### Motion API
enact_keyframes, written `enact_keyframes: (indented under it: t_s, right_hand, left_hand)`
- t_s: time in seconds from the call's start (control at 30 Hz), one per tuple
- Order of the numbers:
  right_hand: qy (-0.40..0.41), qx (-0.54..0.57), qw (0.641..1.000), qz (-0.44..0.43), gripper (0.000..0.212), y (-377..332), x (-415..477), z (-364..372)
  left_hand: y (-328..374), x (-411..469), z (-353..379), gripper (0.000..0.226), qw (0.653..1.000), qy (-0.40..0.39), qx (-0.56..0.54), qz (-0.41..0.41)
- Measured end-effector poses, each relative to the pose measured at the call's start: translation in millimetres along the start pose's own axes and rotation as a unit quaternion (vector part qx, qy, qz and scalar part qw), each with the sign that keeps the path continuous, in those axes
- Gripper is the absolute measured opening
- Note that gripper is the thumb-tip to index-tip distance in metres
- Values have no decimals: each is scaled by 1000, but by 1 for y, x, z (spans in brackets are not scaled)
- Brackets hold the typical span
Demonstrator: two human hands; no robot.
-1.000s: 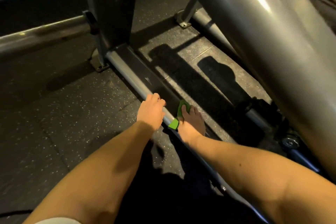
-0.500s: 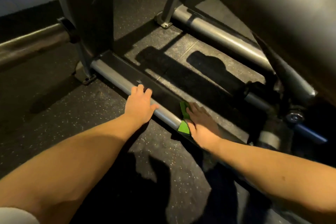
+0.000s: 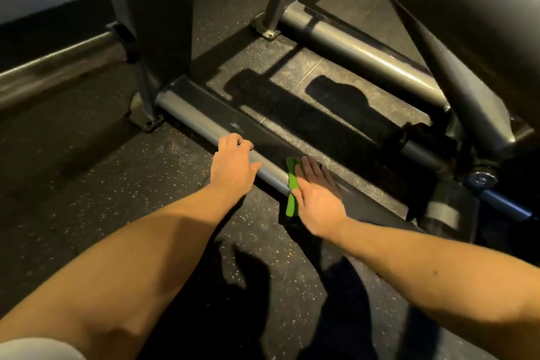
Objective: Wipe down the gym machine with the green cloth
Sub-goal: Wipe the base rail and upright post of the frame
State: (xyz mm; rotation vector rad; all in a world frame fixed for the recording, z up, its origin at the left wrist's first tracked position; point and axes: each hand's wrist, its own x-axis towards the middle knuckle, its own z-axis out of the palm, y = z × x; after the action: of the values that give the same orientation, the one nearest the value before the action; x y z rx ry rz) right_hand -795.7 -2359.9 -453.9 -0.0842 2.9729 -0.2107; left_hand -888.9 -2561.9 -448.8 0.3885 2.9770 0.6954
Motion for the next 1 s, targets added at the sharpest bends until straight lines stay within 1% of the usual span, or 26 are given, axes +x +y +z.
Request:
enact_keyframes:
  t_s: [0.1,0.17,0.2,0.27,0.33,0.4,0.47,0.53,0.6,0.67,0.73,0.8,0.83,0.9,1.0]
  right_hand:
    - [-48,15,997,67,59,-25,69,-18]
    - [-51,17,995,90,61,-32,90,-22]
    - [-57,14,995,85,66,-32,88,-21]
    - [-72,-14,997,39,74,-26,61,-20]
    - [-75,-45,996,-15,71,-11,24,-15]
    - [-82,-63,994,-31,69,3,1,-11]
    - [-79,-84,993,-20,73,2,3,-8]
    - [-68,-96,993,10,72,-11,23,-5]
    - [-69,-91,993,34,69,-27,51,-5]
    - [-60,-70,994,54,68,-44,81,-5]
    - [-48,-44,994,93,66,-65,115,-7]
    - [-34,-3,990,140,63,-80,143,-13]
    - [-32,1,989,142,63,-83,149,-15]
    - [-43,-6,993,106,66,-77,136,-17]
    - [-73,-41,996,-1,70,-46,70,-14]
  left_hand:
    - [-5,3,-5,45,1000,-2,0,-10]
    - [-9,7,-7,47,999,7,-6,-33]
    - [-13,10,-8,50,999,15,-9,-51]
    - [-20,16,-11,58,996,21,-21,-84]
    - [-28,22,-13,66,994,24,-46,-97]
    - [-36,27,-16,75,993,16,-58,-99]
    - [-41,31,-15,78,995,10,-48,-91]
    - [-43,37,-17,77,997,6,-25,-79]
    - [-46,46,-24,74,997,-13,22,-69]
    - [-51,54,-35,63,996,-35,55,-57]
    - [-57,59,-45,53,996,-49,69,-38]
    - [-61,60,-50,48,994,-52,95,-14]
    - [-63,59,-52,47,993,-46,111,-1]
    - [-67,56,-51,48,992,-38,119,19]
    - [-74,52,-44,49,997,-21,71,14]
